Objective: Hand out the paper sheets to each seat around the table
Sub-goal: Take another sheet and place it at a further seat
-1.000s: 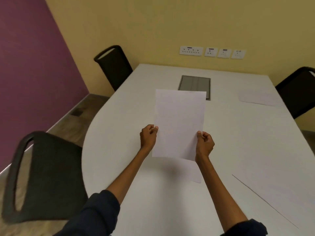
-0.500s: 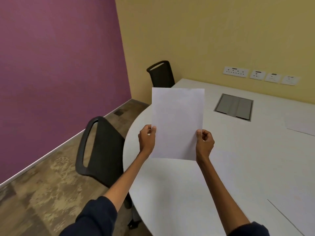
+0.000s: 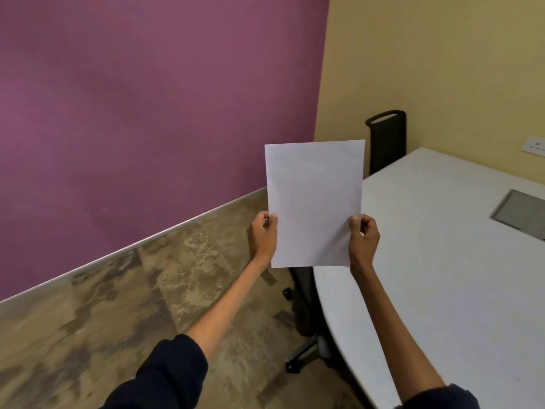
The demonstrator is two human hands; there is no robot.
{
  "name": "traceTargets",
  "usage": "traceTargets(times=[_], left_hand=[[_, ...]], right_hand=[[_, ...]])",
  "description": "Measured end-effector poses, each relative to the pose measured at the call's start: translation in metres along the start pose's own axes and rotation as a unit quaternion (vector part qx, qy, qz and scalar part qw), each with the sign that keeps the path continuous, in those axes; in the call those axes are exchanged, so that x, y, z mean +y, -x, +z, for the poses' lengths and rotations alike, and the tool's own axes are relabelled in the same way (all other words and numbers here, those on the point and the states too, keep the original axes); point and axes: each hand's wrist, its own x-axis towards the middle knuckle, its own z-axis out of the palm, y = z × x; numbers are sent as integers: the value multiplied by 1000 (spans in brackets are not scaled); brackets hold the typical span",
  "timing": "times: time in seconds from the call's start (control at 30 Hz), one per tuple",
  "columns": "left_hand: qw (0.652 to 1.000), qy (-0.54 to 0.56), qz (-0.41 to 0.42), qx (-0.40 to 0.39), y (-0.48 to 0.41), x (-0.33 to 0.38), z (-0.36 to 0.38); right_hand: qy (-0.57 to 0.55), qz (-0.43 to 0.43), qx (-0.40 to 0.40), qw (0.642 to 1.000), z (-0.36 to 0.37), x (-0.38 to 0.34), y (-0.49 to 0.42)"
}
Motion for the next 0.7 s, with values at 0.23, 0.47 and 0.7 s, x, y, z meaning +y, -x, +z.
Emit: traceTargets(times=[0.23,0.47,0.7], left_hand=[[999,-19,20,45,-36,-28,-106],[997,-17,27,75,-105,-62,-159],[998,-20,20,61,-210,-103,-160]], right_hand=[[2,-1,-53,999,102,4,49],[-23,6,-97,995,199,19,42],[-49,41,-93,994,294,57,-12]])
